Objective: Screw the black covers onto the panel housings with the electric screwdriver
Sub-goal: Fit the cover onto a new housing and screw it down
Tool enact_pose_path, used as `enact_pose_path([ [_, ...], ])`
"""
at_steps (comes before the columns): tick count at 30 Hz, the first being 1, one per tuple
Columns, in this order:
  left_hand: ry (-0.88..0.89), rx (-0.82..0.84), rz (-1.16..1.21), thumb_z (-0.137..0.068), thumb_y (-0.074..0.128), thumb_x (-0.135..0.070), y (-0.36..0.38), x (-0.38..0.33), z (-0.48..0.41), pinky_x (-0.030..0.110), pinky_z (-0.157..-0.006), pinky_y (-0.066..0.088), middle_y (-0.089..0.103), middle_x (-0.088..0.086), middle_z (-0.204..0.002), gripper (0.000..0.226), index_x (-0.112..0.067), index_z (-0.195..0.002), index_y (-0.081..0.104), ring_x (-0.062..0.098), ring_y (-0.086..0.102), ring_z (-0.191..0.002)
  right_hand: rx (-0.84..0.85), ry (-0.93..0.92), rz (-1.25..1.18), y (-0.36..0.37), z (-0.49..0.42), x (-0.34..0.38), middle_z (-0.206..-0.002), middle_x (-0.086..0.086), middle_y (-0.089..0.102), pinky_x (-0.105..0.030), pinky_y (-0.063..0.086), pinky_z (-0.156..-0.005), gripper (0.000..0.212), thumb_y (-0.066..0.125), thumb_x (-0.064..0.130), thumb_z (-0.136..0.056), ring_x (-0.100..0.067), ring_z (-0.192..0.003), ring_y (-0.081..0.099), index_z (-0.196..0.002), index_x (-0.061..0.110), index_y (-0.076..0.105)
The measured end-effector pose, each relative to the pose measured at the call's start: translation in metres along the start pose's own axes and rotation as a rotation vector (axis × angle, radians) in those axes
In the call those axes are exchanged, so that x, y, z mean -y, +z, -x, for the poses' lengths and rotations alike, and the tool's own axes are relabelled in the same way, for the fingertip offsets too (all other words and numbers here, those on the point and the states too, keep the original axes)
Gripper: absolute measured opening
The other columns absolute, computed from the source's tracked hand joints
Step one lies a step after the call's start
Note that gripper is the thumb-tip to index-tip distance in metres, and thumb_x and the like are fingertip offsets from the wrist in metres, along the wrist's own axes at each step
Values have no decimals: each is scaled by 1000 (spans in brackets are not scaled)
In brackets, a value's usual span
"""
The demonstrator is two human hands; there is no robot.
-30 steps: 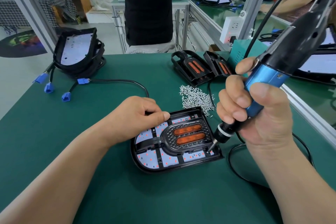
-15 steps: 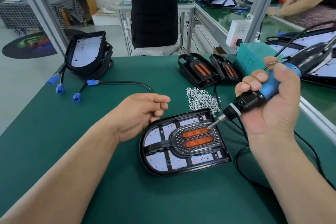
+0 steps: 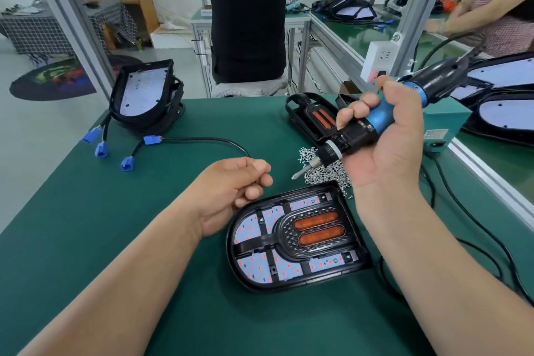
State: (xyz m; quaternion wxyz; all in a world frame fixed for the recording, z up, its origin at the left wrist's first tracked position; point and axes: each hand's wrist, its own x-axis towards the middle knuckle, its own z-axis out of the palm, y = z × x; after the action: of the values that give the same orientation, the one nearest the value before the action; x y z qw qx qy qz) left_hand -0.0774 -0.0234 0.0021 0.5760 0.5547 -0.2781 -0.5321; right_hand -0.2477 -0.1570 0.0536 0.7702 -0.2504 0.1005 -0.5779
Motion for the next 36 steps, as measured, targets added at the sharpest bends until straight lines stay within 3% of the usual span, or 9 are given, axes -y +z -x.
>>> enact_pose_path([
  [5, -42, 94, 133, -103, 57, -15, -3, 1, 0, 14, -46, 38, 68, 8, -87, 11, -7, -97, 63, 6, 52, -55, -40, 10, -9, -3, -3, -12, -74, 0, 55, -29, 53, -64, 11, 64, 14, -100, -13, -59, 52, -109, 13, 58],
  [11, -17, 141, 38, -99, 63, -24, -5, 3, -2, 18, -50, 29, 59, -1, -83, 10, -14, -97, 64, 7, 45, -59, -80, -7, -17, -10, -6, -21, -77, -2, 57, -33, 55, -68, 14, 70, 14, -99, -15, -61, 56, -105, 12, 58],
  [17, -33, 118, 162, -90, 67, -7, -3, 4, -3, 15, -48, 39, 65, 6, -88, 15, -4, -105, 65, 8, 55, -62, -130, -5, 10, -12, -6, -30, -82, -2, 61, -37, 57, -79, 25, 75, 21, -100, -17, -70, 62, -115, 12, 57],
  [26, -24, 73, 184, -84, 69, -2, -3, 4, -4, 14, -46, 40, 71, 10, -90, 27, 0, -111, 65, 10, 59, -63, -143, 7, 50, -16, -6, -33, -83, -3, 61, -37, 57, -79, 26, 75, 20, -99, -18, -70, 63, -116, 12, 58],
  [36, -17, -1, 168, -83, 72, 1, -1, 6, -6, 15, -47, 43, 75, 14, -90, 23, 0, -106, 70, 11, 61, -62, -143, 1, 81, -19, -8, -34, -82, -3, 62, -38, 57, -78, 19, 75, 19, -99, -18, -71, 63, -110, 13, 60],
])
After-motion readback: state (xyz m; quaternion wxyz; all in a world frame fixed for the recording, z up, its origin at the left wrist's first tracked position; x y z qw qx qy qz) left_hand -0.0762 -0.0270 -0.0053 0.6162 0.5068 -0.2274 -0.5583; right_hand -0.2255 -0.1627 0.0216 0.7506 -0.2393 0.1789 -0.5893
